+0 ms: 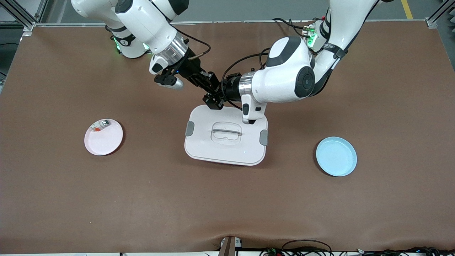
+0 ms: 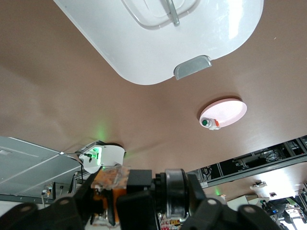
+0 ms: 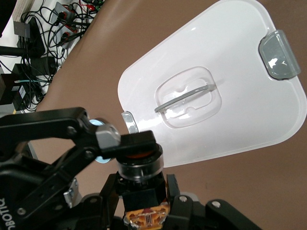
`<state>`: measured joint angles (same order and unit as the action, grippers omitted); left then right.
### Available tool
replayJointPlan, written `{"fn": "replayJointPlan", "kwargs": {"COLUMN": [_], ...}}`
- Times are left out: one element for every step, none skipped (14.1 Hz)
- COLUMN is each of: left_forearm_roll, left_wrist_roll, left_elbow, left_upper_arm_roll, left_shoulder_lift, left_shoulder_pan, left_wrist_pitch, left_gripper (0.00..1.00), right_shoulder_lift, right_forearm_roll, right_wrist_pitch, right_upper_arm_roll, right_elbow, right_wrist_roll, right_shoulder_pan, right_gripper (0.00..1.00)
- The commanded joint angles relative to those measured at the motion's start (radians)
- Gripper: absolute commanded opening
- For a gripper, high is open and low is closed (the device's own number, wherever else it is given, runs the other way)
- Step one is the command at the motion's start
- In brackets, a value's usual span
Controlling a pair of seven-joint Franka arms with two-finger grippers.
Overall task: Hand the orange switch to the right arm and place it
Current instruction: 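Grasp the orange switch with the right gripper from the left gripper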
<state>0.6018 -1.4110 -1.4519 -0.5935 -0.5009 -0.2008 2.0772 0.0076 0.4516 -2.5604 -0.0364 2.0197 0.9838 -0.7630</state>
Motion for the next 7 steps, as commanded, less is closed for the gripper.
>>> {"fn": "replayJointPlan", "kwargs": {"left_forearm_roll": [0.004,0.004,0.0,-0.014,-0.048,-0.085,-0.124], "left_wrist_roll": [0.001,-0.006,-0.006,-0.006,-0.008,-0.008,-0.008], "left_elbow": [0.019,0.021,0.021,0.022,0.031,0.053,0.068], "left_upper_arm_roll": [0.003,0.006,0.011,0.02,0.036,0.041,0.043], "left_shoulder_lift": [0.002,0.005,0.013,0.027,0.042,0.042,0.044], "left_shoulder_pan": [-0.002,0.004,0.017,0.026,0.035,0.041,0.055], "left_wrist_pitch": [0.004,0.003,0.001,0.001,0.001,-0.006,-0.008], "left_gripper": [1.0,1.0,1.0,1.0,1.0,1.0,1.0], "right_shoulder_lift": [0.015,0.015,0.014,0.011,0.009,0.008,0.008], "right_forearm_roll": [0.018,0.018,0.018,0.018,0.018,0.018,0.016], "right_wrist_pitch": [0.014,0.016,0.019,0.032,0.076,0.142,0.222], "right_upper_arm_roll": [-0.002,-0.002,-0.002,-0.002,-0.005,-0.01,-0.011], "right_elbow": [-0.032,-0.033,-0.035,-0.038,-0.056,-0.088,-0.131], "right_wrist_roll": [0.016,0.013,0.012,0.01,0.01,0.009,0.007], "right_shoulder_pan": [-0.002,0.001,0.002,0.004,0.007,0.01,0.02], "right_gripper": [0.0,0.0,0.0,0.0,0.0,0.0,0.0]}}
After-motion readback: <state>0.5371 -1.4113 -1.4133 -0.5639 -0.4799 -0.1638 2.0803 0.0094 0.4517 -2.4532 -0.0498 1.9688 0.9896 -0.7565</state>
